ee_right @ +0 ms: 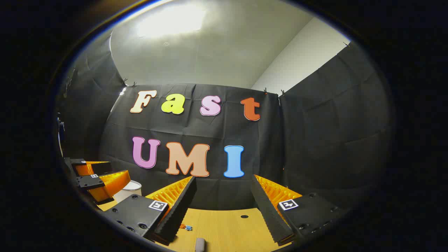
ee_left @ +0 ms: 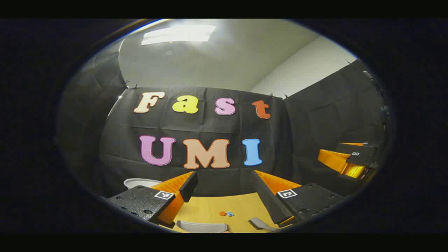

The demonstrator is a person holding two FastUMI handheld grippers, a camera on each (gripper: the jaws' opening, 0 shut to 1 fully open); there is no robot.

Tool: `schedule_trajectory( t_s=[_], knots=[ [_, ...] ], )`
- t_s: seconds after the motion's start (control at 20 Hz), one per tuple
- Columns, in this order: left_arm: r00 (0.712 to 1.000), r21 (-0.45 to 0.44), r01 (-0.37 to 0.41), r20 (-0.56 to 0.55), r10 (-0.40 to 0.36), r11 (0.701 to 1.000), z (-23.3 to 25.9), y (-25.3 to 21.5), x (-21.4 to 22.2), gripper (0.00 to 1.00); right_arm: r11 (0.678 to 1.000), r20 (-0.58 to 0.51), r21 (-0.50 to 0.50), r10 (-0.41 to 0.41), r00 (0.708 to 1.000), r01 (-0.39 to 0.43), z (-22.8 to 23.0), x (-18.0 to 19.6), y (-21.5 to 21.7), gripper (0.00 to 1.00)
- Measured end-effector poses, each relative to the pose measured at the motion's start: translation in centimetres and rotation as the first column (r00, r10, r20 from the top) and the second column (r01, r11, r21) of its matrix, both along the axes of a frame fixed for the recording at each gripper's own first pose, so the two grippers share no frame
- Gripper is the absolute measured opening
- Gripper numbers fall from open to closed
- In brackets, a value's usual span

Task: Pick up the small broom and dustpan from the desktop, sweep the trash into the dustpan with the broom, and then empty the trash into the garbage bin.

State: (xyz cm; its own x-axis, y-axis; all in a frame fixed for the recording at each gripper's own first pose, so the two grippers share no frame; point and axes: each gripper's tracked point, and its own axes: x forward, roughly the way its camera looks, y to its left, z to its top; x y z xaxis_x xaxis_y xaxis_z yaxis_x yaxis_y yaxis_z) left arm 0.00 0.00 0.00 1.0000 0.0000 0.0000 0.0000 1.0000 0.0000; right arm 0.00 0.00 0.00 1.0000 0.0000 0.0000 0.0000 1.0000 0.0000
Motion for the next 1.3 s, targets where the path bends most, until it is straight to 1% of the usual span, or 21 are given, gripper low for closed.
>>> schedule_trajectory(
  t_s=[0.05,0.1,0.15,0.2,0.35,0.4,0.7,0.75,0.8,0.85,1.3],
  knots=[
    [1.0,-0.002,0.0,0.0,0.0,1.0,0.1,-0.1,-0.1,0.91,1.0,0.001,0.004,-0.002,1.0,0.002,0.0,-0.1,-0.2,0.99],
    [1.0,-0.005,-0.002,-0.003,0.002,1.0,-0.1,-0.2,-0.1,0.91,1.0,0.002,0.006,-0.003,1.0,0.003,0.1,-0.2,-0.5,0.99],
    [1.0,-0.006,-0.004,-0.003,0.004,1.0,-0.1,-0.3,-0.1,0.94,1.0,0.004,0.005,-0.004,1.0,0.003,0.2,-0.2,-0.4,0.99],
    [1.0,-0.008,-0.005,-0.006,0.005,1.0,-0.2,-0.4,-0.1,0.91,1.0,0.004,0.003,-0.002,1.0,0.002,0.2,-0.2,-0.5,0.99],
    [1.0,-0.003,-0.011,-0.011,0.011,1.0,-0.2,-0.6,-0.3,0.91,1.0,0.006,0.0,0.004,1.0,-0.004,0.3,-0.3,-0.6,0.99],
    [1.0,0.0,-0.014,-0.01,0.014,1.0,-0.3,-0.7,-0.4,0.94,1.0,0.006,0.002,0.008,1.0,-0.008,0.2,-0.2,-0.6,0.98],
    [0.999,-0.001,-0.042,0.0,0.042,0.999,0.2,-0.4,-0.5,0.94,1.0,0.0,0.011,0.024,1.0,-0.024,0.3,-0.1,-0.7,0.99],
    [0.999,-0.004,-0.045,0.002,0.045,0.999,0.3,-0.3,-0.5,0.91,1.0,-0.001,0.015,0.027,1.0,-0.027,0.4,-0.1,-0.7,0.99],
    [0.999,-0.004,-0.049,0.005,0.049,0.999,0.5,-0.2,-0.4,0.91,0.999,0.001,0.019,0.03,1.0,-0.03,0.4,-0.1,-0.7,0.99],
    [0.999,-0.003,-0.053,0.011,0.053,0.999,0.6,-0.2,-0.5,0.94,0.999,0.002,0.021,0.03,1.0,-0.03,0.5,-0.1,-0.8,0.99],
    [0.996,0.029,-0.083,0.021,0.083,0.996,1.3,0.1,-0.9,0.94,0.998,0.008,0.025,0.052,0.999,-0.052,0.9,-0.5,-1.0,0.99]
  ],
)
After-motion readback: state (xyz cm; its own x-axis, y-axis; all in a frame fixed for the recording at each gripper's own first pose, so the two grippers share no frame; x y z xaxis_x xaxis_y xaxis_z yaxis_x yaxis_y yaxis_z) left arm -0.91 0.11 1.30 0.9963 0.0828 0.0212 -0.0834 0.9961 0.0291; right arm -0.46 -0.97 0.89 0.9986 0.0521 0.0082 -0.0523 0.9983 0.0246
